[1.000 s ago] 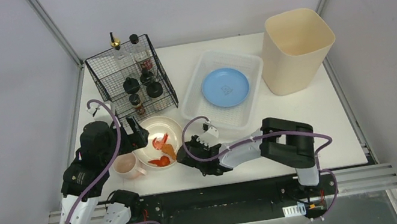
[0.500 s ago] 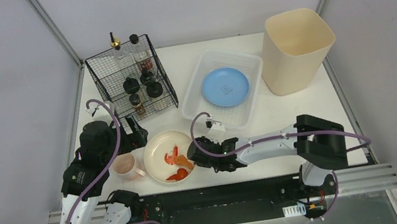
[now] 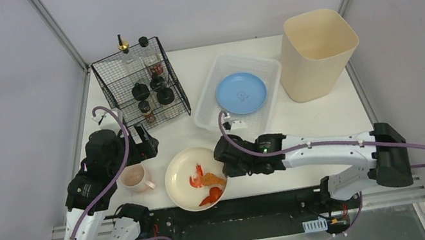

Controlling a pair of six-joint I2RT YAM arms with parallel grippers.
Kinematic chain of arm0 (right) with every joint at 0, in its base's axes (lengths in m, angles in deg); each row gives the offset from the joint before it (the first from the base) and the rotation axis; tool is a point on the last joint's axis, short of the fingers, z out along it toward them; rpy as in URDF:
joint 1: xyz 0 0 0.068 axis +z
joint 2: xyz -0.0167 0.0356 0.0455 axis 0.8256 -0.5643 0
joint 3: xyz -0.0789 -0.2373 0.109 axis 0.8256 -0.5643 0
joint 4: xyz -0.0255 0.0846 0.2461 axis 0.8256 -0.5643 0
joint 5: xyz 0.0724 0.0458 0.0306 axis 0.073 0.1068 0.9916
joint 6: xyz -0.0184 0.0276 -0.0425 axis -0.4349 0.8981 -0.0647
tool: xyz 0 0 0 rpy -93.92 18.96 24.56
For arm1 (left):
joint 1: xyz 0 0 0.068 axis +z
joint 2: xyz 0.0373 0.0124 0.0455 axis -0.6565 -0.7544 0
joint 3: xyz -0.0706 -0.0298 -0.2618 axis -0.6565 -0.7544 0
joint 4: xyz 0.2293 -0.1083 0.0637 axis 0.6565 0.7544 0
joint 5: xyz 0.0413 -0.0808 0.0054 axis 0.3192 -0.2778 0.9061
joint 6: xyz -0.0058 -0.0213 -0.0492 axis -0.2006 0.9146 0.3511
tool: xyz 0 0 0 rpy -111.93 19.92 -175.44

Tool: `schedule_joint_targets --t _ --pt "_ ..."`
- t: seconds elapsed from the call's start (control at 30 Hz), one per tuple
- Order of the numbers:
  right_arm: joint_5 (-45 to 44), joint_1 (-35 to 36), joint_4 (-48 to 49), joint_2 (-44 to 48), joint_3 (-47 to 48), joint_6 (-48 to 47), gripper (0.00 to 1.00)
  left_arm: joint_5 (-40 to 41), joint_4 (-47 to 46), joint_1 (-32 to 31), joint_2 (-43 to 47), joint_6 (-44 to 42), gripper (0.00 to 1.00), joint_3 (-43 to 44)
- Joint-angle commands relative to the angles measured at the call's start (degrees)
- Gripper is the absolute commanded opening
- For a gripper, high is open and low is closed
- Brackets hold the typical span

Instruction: Clear the kitchen counter

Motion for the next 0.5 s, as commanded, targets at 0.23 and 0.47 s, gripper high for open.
schedule_joint_targets --t 0.23,0.47 --pt "8.1 -13.59 -21.94 8.43 18.29 -14.68 0.0 0.46 -0.89 0.53 -0.39 -0.53 0.89 -0.51" --pt "11.52 -26.82 -24.11 5.57 25.44 -20.49 0.0 -0.27 -0.89 0.55 -0.75 -0.38 0.89 -0.77"
